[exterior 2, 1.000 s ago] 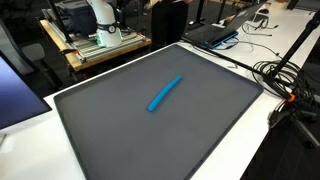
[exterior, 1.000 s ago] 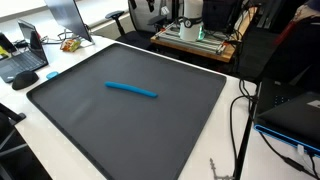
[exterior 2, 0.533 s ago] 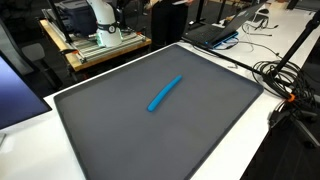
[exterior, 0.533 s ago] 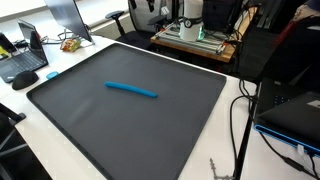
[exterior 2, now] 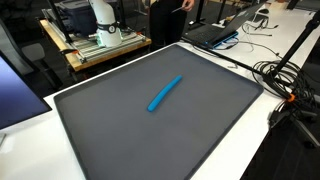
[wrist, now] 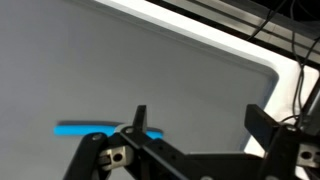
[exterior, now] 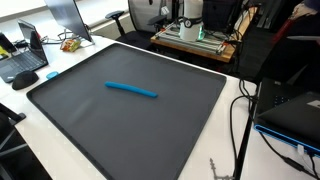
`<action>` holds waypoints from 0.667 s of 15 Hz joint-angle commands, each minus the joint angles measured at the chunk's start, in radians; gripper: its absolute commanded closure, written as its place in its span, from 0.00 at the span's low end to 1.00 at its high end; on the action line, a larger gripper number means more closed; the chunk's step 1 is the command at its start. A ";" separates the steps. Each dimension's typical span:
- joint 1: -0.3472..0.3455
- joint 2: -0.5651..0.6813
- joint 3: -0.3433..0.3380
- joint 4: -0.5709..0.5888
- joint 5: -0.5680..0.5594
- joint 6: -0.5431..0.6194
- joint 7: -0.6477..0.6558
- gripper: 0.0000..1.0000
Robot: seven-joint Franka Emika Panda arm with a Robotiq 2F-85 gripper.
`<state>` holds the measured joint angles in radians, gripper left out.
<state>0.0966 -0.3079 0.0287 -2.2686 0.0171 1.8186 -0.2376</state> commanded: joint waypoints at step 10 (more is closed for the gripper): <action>0.248 -0.268 0.005 -0.124 0.220 -0.076 -0.415 0.00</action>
<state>0.3135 -0.5269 0.0642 -2.3697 0.1949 1.7773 -0.5434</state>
